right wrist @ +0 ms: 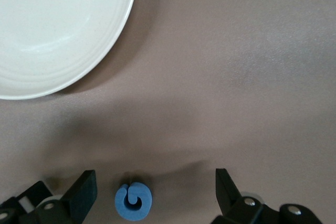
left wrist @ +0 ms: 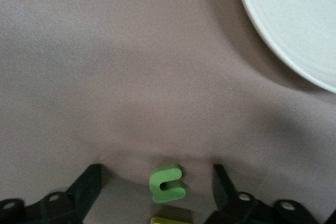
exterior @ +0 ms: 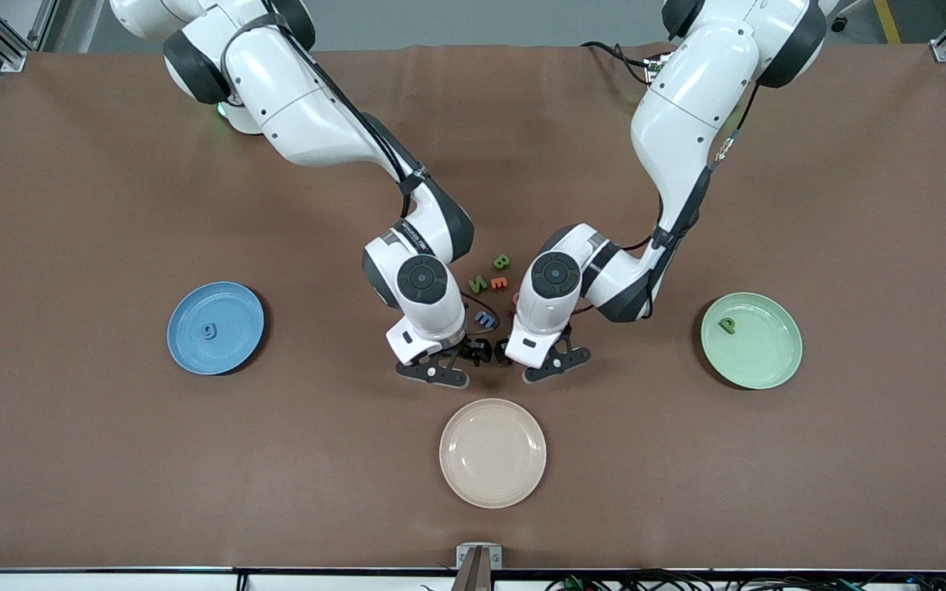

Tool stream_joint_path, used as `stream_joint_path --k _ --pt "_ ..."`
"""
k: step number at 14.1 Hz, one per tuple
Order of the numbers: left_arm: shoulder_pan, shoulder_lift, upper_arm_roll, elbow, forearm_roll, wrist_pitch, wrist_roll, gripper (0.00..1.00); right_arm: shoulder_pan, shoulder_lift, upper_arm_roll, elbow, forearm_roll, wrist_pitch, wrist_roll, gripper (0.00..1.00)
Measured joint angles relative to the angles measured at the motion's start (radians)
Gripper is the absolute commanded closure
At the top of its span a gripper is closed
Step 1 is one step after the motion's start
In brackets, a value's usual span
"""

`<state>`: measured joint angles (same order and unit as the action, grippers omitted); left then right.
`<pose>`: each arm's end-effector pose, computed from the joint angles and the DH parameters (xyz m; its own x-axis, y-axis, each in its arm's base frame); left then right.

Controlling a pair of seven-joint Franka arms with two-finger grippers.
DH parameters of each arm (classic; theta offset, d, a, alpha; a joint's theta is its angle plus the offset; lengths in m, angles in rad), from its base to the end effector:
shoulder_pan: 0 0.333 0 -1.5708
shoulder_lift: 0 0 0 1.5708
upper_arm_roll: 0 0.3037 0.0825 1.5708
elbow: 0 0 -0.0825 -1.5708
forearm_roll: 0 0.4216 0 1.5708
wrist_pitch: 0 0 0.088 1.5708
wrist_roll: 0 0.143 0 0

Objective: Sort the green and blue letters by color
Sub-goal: 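Grasp green u with the left gripper while the right gripper grasps blue 6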

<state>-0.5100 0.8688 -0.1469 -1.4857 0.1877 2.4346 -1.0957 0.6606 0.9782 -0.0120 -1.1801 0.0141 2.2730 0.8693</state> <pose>0.5985 -0.4405 0.0967 0.9341 0.3518 0.0615 0.3475 -0.9350 0.0709 0.6345 0.4847 0.1372 0.9719 -0.2240 0.0725 -0.2175 -0.9720 -0.0886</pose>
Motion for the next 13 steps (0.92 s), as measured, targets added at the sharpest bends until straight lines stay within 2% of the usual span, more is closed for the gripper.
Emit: stream_joint_path --k 3,8,13 --pt "0.000 0.000 0.001 0.003 0.004 -0.004 0.000 0.54 0.000 0.001 -0.003 0.000 0.000 0.000 0.036 0.00" --pt "-0.003 0.000 0.000 0.013 0.004 -0.004 0.000 0.58 0.000 0.012 -0.003 0.000 0.000 0.008 0.067 0.00" --pt "-0.003 -0.003 0.000 0.018 0.004 -0.005 0.000 0.82 0.000 0.023 -0.003 0.000 0.000 0.016 0.085 0.00"
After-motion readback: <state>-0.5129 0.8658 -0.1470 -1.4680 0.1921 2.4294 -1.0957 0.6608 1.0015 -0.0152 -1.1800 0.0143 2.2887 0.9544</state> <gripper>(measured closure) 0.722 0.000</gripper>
